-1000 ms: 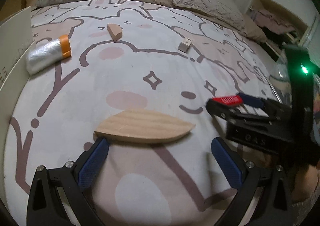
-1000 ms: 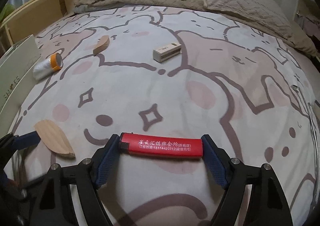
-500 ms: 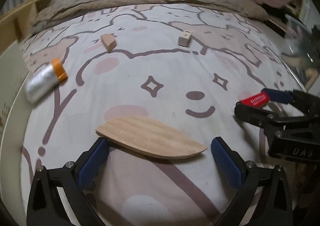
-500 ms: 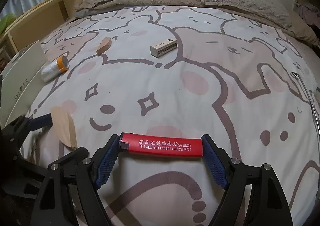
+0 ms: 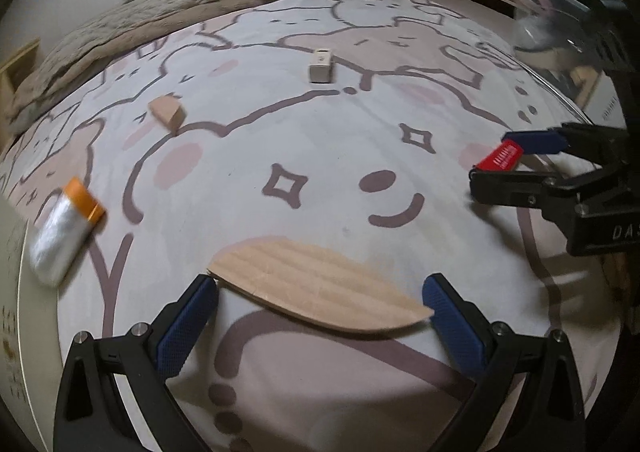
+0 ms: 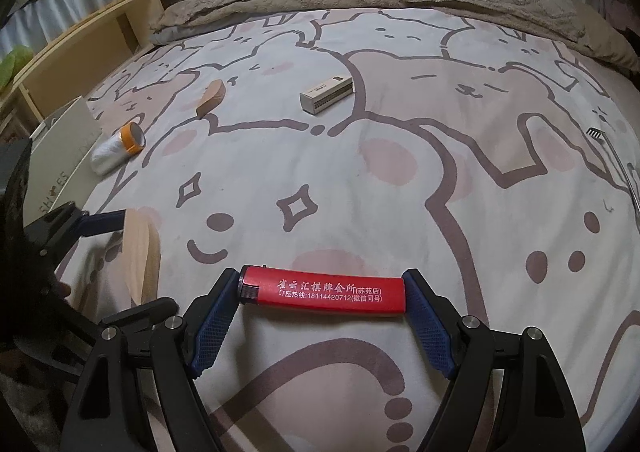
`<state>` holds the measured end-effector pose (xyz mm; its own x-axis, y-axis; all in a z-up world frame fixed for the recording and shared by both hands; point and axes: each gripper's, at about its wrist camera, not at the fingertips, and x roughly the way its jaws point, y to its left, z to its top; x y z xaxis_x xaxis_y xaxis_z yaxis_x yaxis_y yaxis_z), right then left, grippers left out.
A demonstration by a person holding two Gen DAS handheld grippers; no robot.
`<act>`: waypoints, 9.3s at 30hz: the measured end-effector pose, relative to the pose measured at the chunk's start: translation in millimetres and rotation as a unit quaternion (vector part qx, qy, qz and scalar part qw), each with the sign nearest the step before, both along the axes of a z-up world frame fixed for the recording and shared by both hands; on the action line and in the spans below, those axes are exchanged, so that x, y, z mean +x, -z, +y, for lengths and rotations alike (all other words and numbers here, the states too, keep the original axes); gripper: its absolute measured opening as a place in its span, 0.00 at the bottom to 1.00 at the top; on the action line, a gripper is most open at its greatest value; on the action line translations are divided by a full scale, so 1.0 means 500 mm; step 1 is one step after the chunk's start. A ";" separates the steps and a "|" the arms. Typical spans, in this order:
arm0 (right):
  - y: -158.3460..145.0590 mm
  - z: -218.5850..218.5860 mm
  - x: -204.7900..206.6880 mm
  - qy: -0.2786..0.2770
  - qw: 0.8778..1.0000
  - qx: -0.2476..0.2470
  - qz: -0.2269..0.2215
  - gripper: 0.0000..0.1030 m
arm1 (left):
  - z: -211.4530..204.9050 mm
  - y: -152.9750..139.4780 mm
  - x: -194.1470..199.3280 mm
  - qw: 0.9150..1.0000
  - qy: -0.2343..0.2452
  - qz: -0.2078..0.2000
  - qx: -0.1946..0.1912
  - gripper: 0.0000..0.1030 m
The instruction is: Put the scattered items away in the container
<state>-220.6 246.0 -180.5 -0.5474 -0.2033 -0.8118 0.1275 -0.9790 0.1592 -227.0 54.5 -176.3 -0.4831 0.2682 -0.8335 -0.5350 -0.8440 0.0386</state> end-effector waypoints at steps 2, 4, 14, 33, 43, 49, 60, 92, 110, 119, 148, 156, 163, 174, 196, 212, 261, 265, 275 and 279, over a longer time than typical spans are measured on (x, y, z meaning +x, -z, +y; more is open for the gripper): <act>0.000 0.001 0.000 0.000 1.000 -0.003 0.000 0.79 | -0.001 0.000 -0.003 1.000 0.017 -0.002 0.001 1.00; -0.002 0.002 -0.001 0.000 1.000 -0.007 0.000 0.79 | -0.004 0.000 -0.005 0.999 0.036 -0.005 0.002 1.00; -0.003 0.006 -0.004 -0.005 1.000 -0.019 -0.004 0.79 | -0.026 -0.001 -0.015 0.995 0.090 -0.022 0.030 1.00; -0.015 0.026 -0.007 0.009 0.999 -0.039 0.002 0.79 | 0.024 -0.001 -0.009 0.998 -0.038 -0.022 0.043 0.98; -0.017 0.017 -0.006 -0.001 1.000 -0.023 0.015 0.79 | -0.019 -0.017 -0.015 0.994 -0.092 -0.020 0.057 0.49; -0.017 0.023 -0.005 0.004 1.000 -0.024 0.016 0.79 | -0.021 -0.025 0.000 0.994 -0.093 -0.012 0.052 0.36; -0.025 0.032 -0.001 0.012 0.999 -0.032 0.029 0.79 | -0.033 -0.052 0.013 0.992 -0.104 0.007 0.071 0.34; -0.258 -0.098 -0.022 -0.073 0.984 -0.023 0.163 0.79 | -0.160 -0.319 0.011 0.962 -0.167 0.140 0.167 0.34; -0.365 -0.303 -0.045 -0.184 0.962 -0.088 0.183 0.79 | -0.386 -0.378 0.099 0.913 -0.300 0.228 0.156 0.34; -0.376 -0.423 -0.050 -0.236 0.952 -0.080 0.176 0.79 | -0.483 -0.385 0.149 0.885 -0.361 0.246 0.159 0.34; -0.268 -0.709 -0.029 -0.505 0.852 0.101 0.094 0.79 | -0.688 -0.335 0.220 0.837 -0.468 0.226 0.171 0.34; -0.231 -0.728 0.038 -0.596 0.782 0.172 0.062 0.79 | -0.685 -0.333 0.222 0.841 -0.462 0.224 0.170 0.34; -0.217 -0.732 0.055 -0.626 0.748 0.222 0.019 0.79 | -0.681 -0.332 0.222 0.843 -0.459 0.222 0.170 0.34; -0.209 -0.769 0.026 -0.616 0.732 0.287 -0.055 0.82 | -0.678 -0.328 0.218 0.844 -0.459 0.219 0.168 0.34; -0.292 -0.720 0.042 -0.577 0.795 0.182 0.043 1.00 | -0.692 -0.293 0.205 0.856 -0.446 0.188 0.179 0.34; -0.297 -0.619 0.081 -0.486 0.869 0.059 0.065 1.00 | -0.605 -0.269 0.134 0.897 -0.396 0.147 0.134 0.34; -0.297 -0.462 0.082 -0.350 0.923 -0.041 0.156 1.00 | -0.525 -0.299 0.147 0.890 -0.421 0.178 0.008 1.00; -0.299 -0.429 0.087 -0.325 0.929 -0.050 0.167 1.00 | -0.506 -0.304 0.148 0.894 -0.409 0.184 0.007 1.00; -0.299 -0.331 0.078 -0.258 0.945 -0.062 0.190 1.00 | -0.464 -0.306 0.138 0.902 -0.386 0.191 0.032 1.00; -0.285 -0.290 0.071 -0.232 0.953 -0.063 0.186 1.00 | -0.434 -0.302 0.126 0.908 -0.370 0.190 0.040 1.00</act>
<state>-184.9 101.0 -38.2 -0.6198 -0.5772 -0.5317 0.6131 -0.7790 0.1310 -164.0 -162.7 -25.5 -0.8044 -0.1957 -0.5610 0.2196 -0.9753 0.0254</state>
